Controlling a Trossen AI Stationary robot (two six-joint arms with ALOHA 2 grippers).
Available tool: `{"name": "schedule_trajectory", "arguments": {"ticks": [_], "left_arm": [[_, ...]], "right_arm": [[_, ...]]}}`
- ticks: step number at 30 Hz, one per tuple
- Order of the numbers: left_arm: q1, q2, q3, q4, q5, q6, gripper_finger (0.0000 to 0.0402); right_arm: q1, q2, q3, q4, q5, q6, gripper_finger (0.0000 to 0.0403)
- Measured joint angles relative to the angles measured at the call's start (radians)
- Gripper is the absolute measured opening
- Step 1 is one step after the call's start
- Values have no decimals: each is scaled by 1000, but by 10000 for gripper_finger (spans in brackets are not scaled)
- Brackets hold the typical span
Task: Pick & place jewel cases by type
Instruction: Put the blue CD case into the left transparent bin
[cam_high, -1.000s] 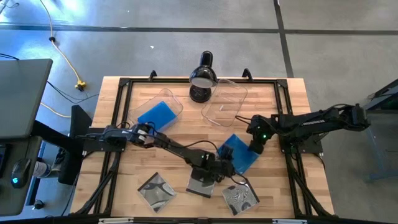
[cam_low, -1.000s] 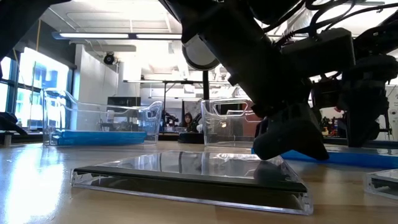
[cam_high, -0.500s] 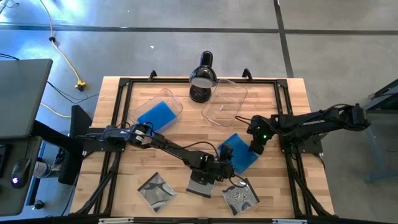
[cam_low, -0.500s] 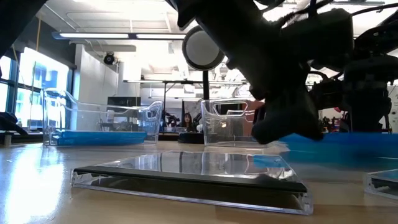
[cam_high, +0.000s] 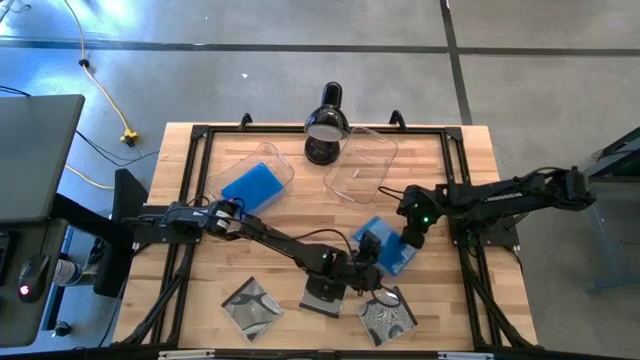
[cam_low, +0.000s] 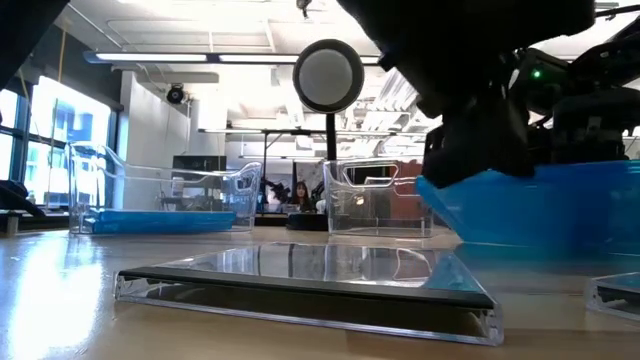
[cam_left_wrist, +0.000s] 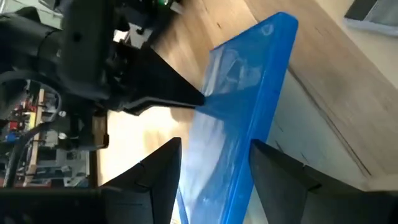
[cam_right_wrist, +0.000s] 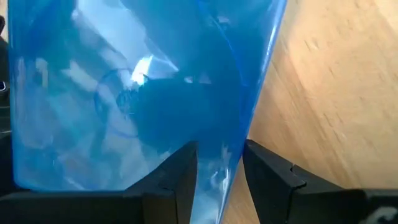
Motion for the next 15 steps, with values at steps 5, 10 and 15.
{"name": "schedule_trajectory", "arguments": {"ticks": [5, 10, 15], "left_arm": [[2, -2, 44, 12, 9, 27, 147], [5, -2, 46, -10, 92, 26, 81], [13, -2, 46, -61, 153, -2, 20]], "right_arm": [[0, -1, 3, 10, -16, -1, 124], [0, -1, 3, 11, -19, -1, 124], [0, -1, 4, 23, -17, 0, 124]]}}
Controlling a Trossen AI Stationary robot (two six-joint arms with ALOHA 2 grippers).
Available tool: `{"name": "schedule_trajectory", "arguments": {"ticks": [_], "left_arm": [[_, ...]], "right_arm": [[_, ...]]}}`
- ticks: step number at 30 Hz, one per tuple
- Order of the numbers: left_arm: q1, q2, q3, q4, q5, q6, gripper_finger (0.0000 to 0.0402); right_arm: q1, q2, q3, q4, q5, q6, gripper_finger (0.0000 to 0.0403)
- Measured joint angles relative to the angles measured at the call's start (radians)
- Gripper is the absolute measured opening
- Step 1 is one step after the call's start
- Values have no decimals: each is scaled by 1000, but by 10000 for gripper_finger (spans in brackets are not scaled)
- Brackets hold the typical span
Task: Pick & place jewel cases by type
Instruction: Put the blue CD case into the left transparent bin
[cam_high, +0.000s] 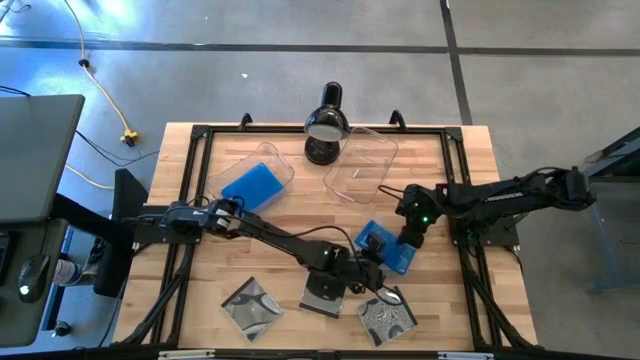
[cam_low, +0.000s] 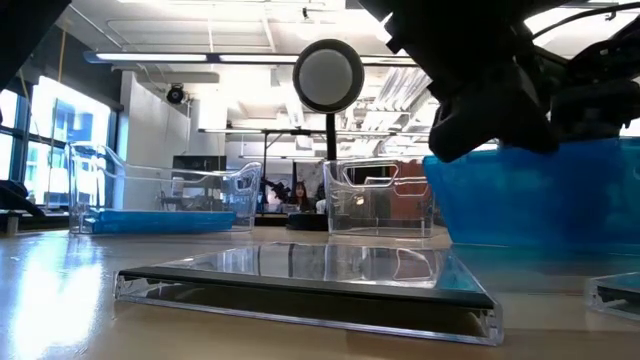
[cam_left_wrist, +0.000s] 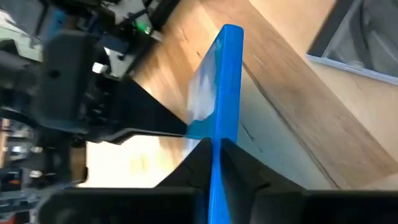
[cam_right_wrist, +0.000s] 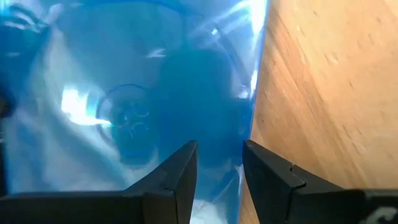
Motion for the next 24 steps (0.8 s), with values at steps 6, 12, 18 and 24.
{"name": "schedule_trajectory", "arguments": {"ticks": [6, 12, 18, 24], "left_arm": [[6, 0, 0, -10, -13, -7, 8], [6, 0, 0, -10, -38, 1, 3], [7, 1, -2, -14, -41, 1, 2], [7, 4, -3, -23, -116, 29, 15]], "right_arm": [[0, 0, 0, 23, 8, 0, 124], [0, 0, 0, 39, -4, 0, 124], [-1, 0, -1, 79, -50, 1, 124], [0, 0, -1, 122, -98, 28, 124]]}}
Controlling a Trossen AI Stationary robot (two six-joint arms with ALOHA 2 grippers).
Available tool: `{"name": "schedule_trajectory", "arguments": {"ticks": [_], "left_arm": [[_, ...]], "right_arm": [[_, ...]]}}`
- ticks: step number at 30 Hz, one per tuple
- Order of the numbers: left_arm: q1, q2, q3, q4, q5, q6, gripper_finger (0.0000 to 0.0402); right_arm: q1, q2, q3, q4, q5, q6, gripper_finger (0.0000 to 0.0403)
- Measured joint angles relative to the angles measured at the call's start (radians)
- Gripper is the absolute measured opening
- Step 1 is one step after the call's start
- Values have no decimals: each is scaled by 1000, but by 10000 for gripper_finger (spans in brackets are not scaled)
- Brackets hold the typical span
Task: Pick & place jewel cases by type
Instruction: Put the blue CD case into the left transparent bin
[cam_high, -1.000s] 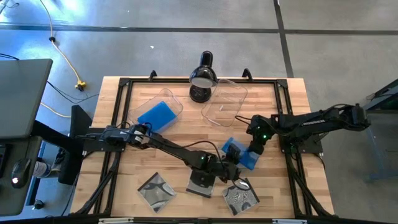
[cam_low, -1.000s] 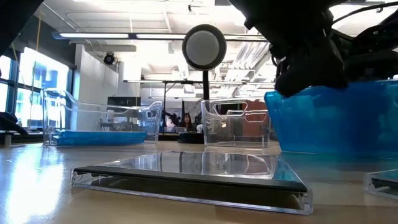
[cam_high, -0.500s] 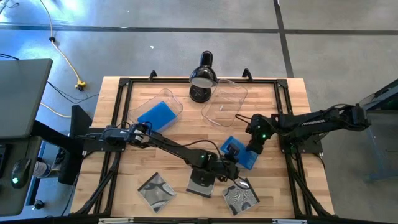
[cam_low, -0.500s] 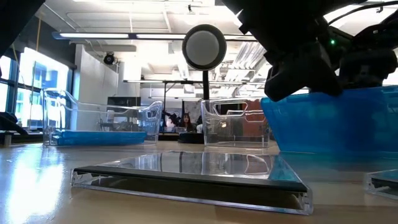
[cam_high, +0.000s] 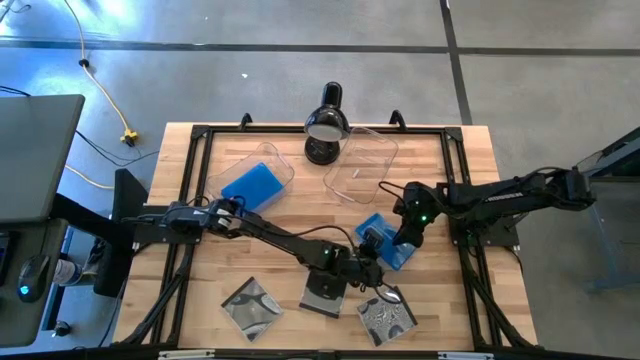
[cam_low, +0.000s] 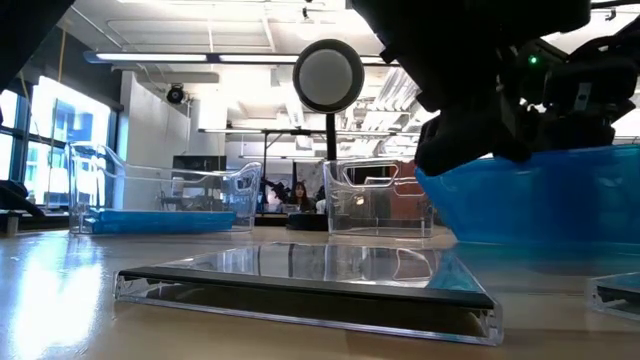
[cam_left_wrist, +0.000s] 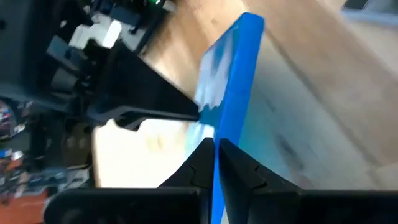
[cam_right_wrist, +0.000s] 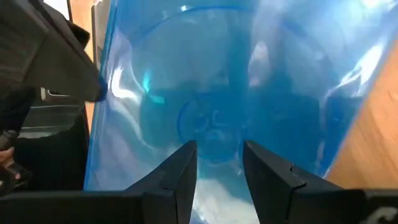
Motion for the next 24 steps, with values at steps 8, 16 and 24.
{"name": "schedule_trajectory", "arguments": {"ticks": [8, 16, 24], "left_arm": [[1, 2, 36, -6, -36, 21, 49], [5, 2, 115, 7, -36, 105, 66], [66, 0, 133, 20, 69, 47, 66]], "right_arm": [[0, -1, 0, 0, -19, 0, 124], [1, 0, -2, 45, -112, 12, 124], [29, 2, -3, 165, -110, 56, 124]]}}
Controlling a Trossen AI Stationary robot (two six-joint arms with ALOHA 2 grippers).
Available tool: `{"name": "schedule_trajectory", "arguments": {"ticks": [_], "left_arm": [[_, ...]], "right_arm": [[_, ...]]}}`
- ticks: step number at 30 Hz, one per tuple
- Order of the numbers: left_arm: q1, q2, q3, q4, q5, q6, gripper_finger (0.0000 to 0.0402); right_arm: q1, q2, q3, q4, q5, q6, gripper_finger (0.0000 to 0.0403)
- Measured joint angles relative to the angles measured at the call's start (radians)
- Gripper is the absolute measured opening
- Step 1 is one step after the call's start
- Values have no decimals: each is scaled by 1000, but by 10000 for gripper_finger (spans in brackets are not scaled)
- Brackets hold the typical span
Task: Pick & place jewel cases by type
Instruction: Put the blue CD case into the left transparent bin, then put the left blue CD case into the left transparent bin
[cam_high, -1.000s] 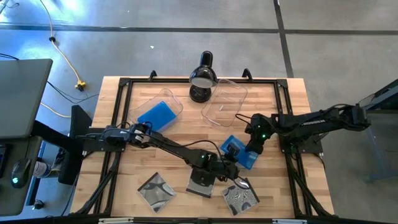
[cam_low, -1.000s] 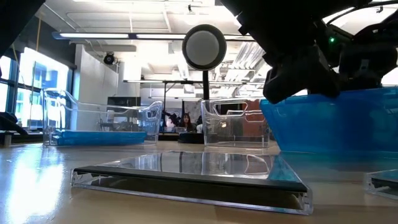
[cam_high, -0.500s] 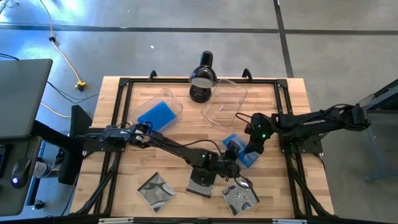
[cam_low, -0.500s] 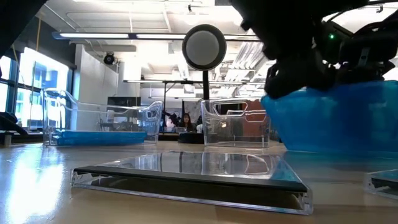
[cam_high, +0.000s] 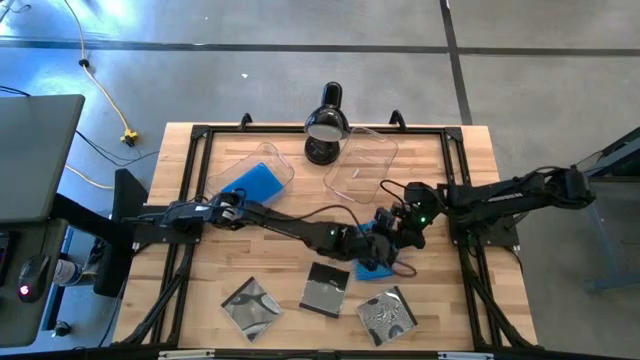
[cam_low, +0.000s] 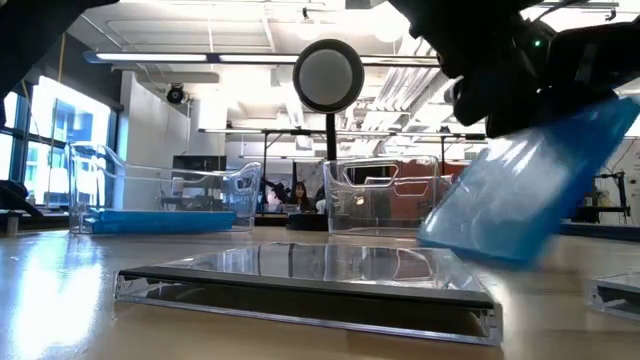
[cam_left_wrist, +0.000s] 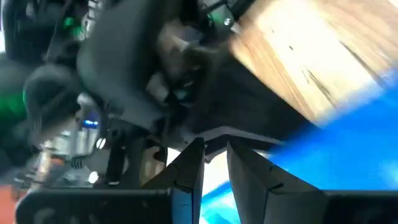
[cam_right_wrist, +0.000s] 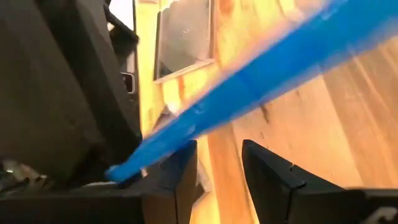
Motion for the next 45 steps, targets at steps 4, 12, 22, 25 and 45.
{"name": "schedule_trajectory", "arguments": {"ticks": [4, 12, 22, 25, 45], "left_arm": [[16, 0, 0, -32, 5, -88, 66], [-34, -15, 2, -301, -115, -295, 66], [-32, -13, 0, -704, 180, -632, 97], [-14, -13, 0, -789, 209, -678, 126], [93, -90, -20, -1281, -8, -877, 113]], "right_arm": [[15, 0, 0, -28, 94, -55, 124], [17, -1, 0, -24, 131, -80, 124], [122, -1, 1, -84, 335, -218, 124], [229, -1, 1, -75, 439, -218, 124], [630, 103, 264, -390, 972, -36, 124]]}}
